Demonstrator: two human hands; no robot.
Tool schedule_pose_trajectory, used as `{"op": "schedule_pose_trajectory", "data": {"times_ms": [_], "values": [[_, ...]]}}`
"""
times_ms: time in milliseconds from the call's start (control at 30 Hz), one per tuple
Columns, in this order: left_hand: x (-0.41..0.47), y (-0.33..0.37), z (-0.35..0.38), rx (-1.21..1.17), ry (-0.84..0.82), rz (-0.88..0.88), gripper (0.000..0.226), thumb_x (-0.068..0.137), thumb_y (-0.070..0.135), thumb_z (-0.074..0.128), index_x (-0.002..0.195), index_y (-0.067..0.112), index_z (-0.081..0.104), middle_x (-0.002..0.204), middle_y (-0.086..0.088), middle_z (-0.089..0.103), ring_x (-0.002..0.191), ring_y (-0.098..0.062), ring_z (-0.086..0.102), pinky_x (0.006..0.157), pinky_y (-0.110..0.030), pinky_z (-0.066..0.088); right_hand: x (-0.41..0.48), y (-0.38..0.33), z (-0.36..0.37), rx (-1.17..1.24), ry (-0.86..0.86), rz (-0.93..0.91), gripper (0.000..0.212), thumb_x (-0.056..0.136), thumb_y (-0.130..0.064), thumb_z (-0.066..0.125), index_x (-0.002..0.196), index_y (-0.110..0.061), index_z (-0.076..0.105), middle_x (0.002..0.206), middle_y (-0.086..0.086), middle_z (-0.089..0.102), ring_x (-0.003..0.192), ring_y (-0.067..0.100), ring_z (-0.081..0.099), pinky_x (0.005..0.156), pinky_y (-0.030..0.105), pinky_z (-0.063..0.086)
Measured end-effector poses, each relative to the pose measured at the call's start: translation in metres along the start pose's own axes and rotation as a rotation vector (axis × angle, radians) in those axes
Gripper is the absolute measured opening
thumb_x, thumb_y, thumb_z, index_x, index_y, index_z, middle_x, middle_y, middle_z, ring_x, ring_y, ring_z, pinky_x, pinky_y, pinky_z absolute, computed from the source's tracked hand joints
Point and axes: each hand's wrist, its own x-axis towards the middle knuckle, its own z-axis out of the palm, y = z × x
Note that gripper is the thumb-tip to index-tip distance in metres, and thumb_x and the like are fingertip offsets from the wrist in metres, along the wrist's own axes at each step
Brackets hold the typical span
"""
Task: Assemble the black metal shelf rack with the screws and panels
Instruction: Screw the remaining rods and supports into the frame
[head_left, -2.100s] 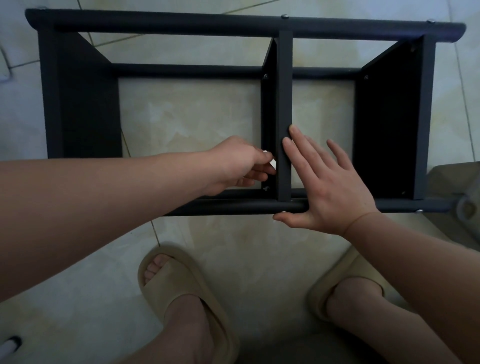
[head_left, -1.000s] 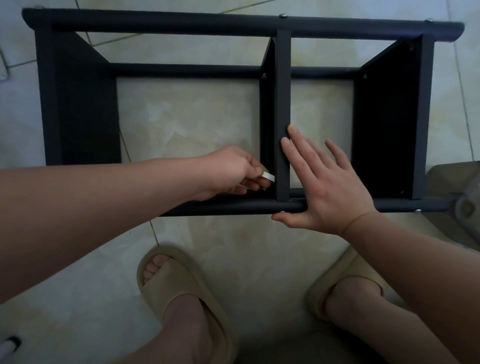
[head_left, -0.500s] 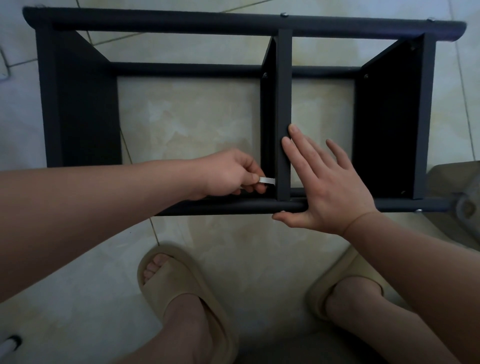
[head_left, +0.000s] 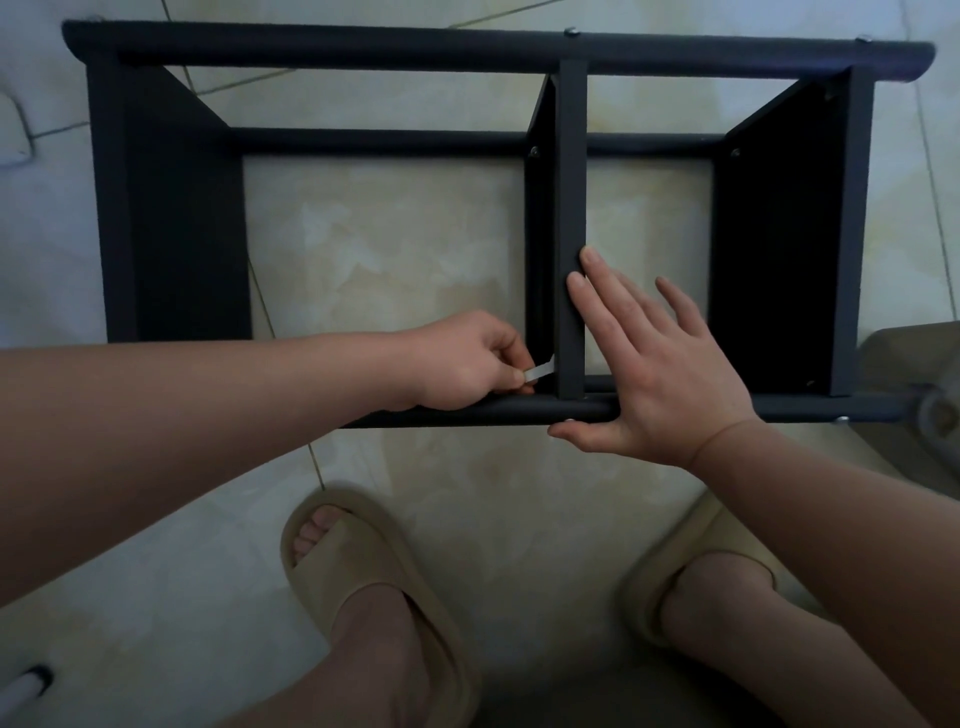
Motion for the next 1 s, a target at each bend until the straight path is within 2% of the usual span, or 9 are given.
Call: {"op": "schedule_pose_trajectory", "data": {"times_ms": [133, 267, 333, 467, 633, 733, 800, 933, 1000], "values": [[-0.004, 0.008, -0.004, 0.275, 0.051, -0.055, 0.021, 0.091, 0.012, 0.062, 0.074, 0.025, 0.062, 0.074, 0.009, 0.062, 0.069, -0.008, 0.056, 0.056, -0.02, 0.039, 0.001, -0.001, -0.006, 0.031, -0.087, 0.007, 0.119, 0.076, -0.088, 0.042, 0.163, -0.014, 0.009, 0.171, 0.001, -0.001, 0.153, 0.031, 0.028, 0.121, 0.06, 0.024], [-0.017, 0.021, -0.025, 0.401, 0.162, -0.083, 0.015, 0.088, 0.007, 0.056, 0.086, 0.017, 0.066, 0.087, -0.002, 0.069, 0.075, -0.013, 0.057, 0.058, -0.021, 0.038, 0.001, 0.003, -0.02, 0.099, -0.222, 0.024, 0.122, 0.07, -0.098, 0.03, 0.16, -0.03, -0.017, 0.166, -0.012, -0.026, 0.157, 0.019, -0.011, 0.126, 0.055, -0.002], [-0.021, 0.03, -0.038, 0.404, 0.277, -0.034, 0.011, 0.093, 0.012, 0.055, 0.091, 0.02, 0.062, 0.098, -0.004, 0.071, 0.086, -0.017, 0.06, 0.064, -0.025, 0.04, 0.003, 0.008, -0.029, 0.147, -0.219, 0.007, 0.118, 0.072, -0.099, 0.026, 0.162, -0.033, -0.011, 0.168, -0.016, -0.02, 0.156, 0.015, -0.018, 0.125, 0.051, -0.011], [-0.019, 0.058, -0.067, 0.39, 0.597, 0.223, 0.009, 0.098, 0.02, 0.05, 0.095, 0.026, 0.056, 0.089, 0.009, 0.07, 0.077, -0.007, 0.059, 0.063, -0.026, 0.04, 0.03, 0.022, -0.058, 0.173, -0.031, 0.067, 0.09, 0.09, -0.079, 0.03, 0.163, -0.029, 0.011, 0.17, -0.009, 0.01, 0.158, 0.015, -0.003, 0.126, 0.048, -0.004], [0.008, 0.1, -0.115, 0.481, 0.847, 0.301, 0.01, 0.1, 0.018, 0.049, 0.101, 0.022, 0.058, 0.105, 0.001, 0.062, 0.101, -0.023, 0.055, 0.084, -0.036, 0.042, 0.101, 0.054, -0.086, 0.12, -0.099, 0.245, 0.083, 0.098, -0.055, 0.05, 0.162, -0.034, 0.003, 0.171, -0.013, -0.003, 0.158, 0.017, -0.006, 0.125, 0.057, -0.002], [0.029, 0.111, -0.132, 0.493, 0.821, 0.136, 0.007, 0.101, 0.019, 0.044, 0.102, 0.024, 0.049, 0.111, -0.004, 0.061, 0.104, -0.029, 0.055, 0.09, -0.041, 0.045, 0.126, 0.07, -0.088, 0.024, -0.169, 0.222, 0.083, 0.099, -0.049, 0.052, 0.162, -0.036, 0.0, 0.169, -0.016, -0.011, 0.157, 0.016, -0.008, 0.123, 0.061, -0.001], [0.043, 0.112, -0.136, 0.506, 0.764, 0.055, 0.008, 0.1, 0.017, 0.043, 0.103, 0.023, 0.045, 0.109, -0.005, 0.059, 0.101, -0.031, 0.055, 0.085, -0.039, 0.043, 0.135, 0.076, -0.085, 0.01, -0.141, 0.198, 0.083, 0.1, -0.045, 0.052, 0.161, -0.036, -0.004, 0.169, -0.017, -0.01, 0.157, 0.016, -0.006, 0.122, 0.062, 0.0], [0.061, 0.114, -0.144, 0.512, 0.712, 0.034, 0.009, 0.1, 0.016, 0.037, 0.108, 0.016, 0.043, 0.107, -0.008, 0.06, 0.097, -0.033, 0.055, 0.078, -0.039, 0.04, 0.146, 0.085, -0.079, -0.013, -0.101, 0.208, 0.08, 0.103, -0.034, 0.05, 0.161, -0.036, -0.006, 0.169, -0.018, -0.004, 0.157, 0.017, -0.002, 0.12, 0.064, 0.004], [0.064, 0.115, -0.147, 0.489, 0.683, 0.019, 0.013, 0.101, 0.016, 0.035, 0.112, 0.013, 0.043, 0.108, -0.008, 0.063, 0.098, -0.033, 0.056, 0.083, -0.04, 0.042, 0.152, 0.085, -0.078, -0.035, -0.08, 0.224, 0.072, 0.104, -0.028, 0.047, 0.16, -0.036, 0.002, 0.168, -0.013, 0.008, 0.156, 0.021, 0.011, 0.119, 0.064, 0.01]]}}
